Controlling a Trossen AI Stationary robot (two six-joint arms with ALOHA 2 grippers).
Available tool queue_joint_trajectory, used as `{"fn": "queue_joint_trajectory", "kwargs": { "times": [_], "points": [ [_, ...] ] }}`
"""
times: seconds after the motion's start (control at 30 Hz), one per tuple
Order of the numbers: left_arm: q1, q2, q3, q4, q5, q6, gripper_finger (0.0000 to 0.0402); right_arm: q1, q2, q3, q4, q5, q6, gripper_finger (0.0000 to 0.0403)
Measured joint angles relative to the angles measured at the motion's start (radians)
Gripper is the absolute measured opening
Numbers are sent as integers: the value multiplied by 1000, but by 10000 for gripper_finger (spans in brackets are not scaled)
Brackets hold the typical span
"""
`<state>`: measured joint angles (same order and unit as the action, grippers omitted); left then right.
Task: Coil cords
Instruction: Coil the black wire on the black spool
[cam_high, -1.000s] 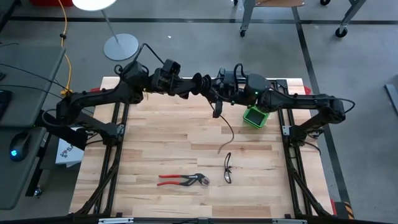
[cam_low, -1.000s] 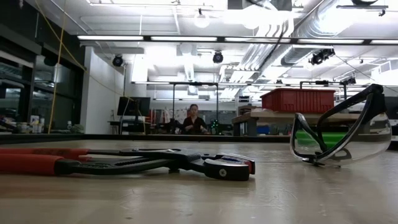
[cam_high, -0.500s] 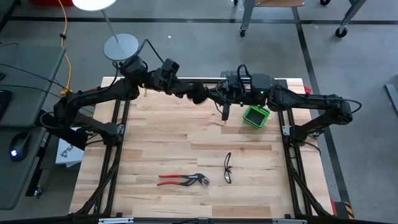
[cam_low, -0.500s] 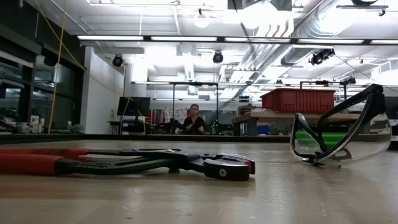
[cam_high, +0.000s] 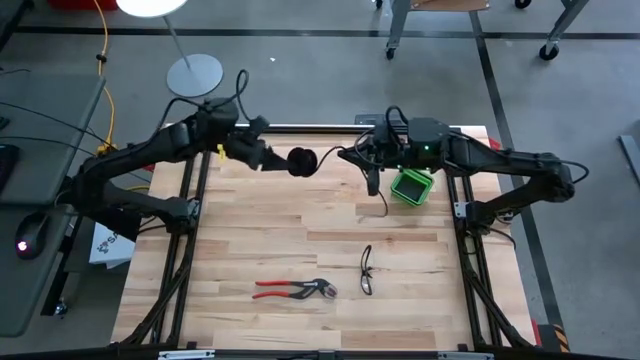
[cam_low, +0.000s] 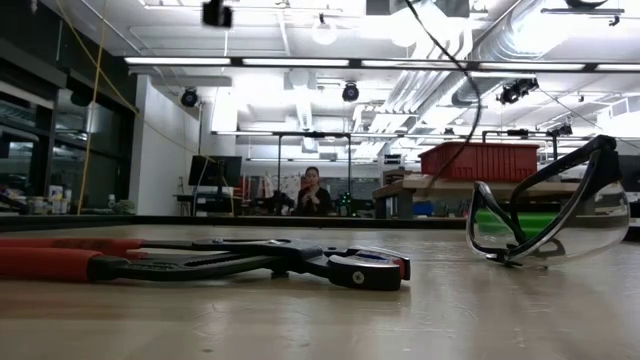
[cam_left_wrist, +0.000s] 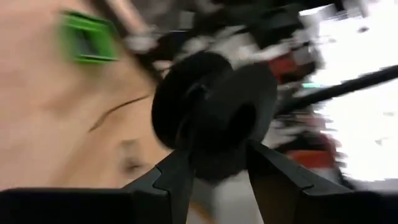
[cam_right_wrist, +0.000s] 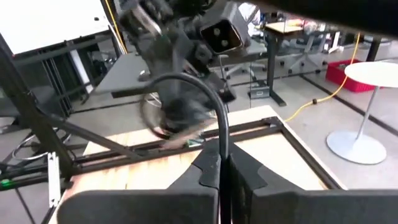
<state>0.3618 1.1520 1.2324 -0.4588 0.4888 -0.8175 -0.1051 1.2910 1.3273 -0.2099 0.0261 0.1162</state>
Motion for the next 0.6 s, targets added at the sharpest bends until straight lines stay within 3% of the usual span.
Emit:
{"fn": "queue_joint_trajectory", "kwargs": {
  "times": [0.33, 0.6],
  "points": [
    [-10, 17, 0, -359, -242, 338, 141, -4, -38, 0, -77, 0, 43, 0],
    [-41, 80, -36, -376, -277, 446, 141, -4, -74, 25, -156, 1, 85, 0]
  ]
}}
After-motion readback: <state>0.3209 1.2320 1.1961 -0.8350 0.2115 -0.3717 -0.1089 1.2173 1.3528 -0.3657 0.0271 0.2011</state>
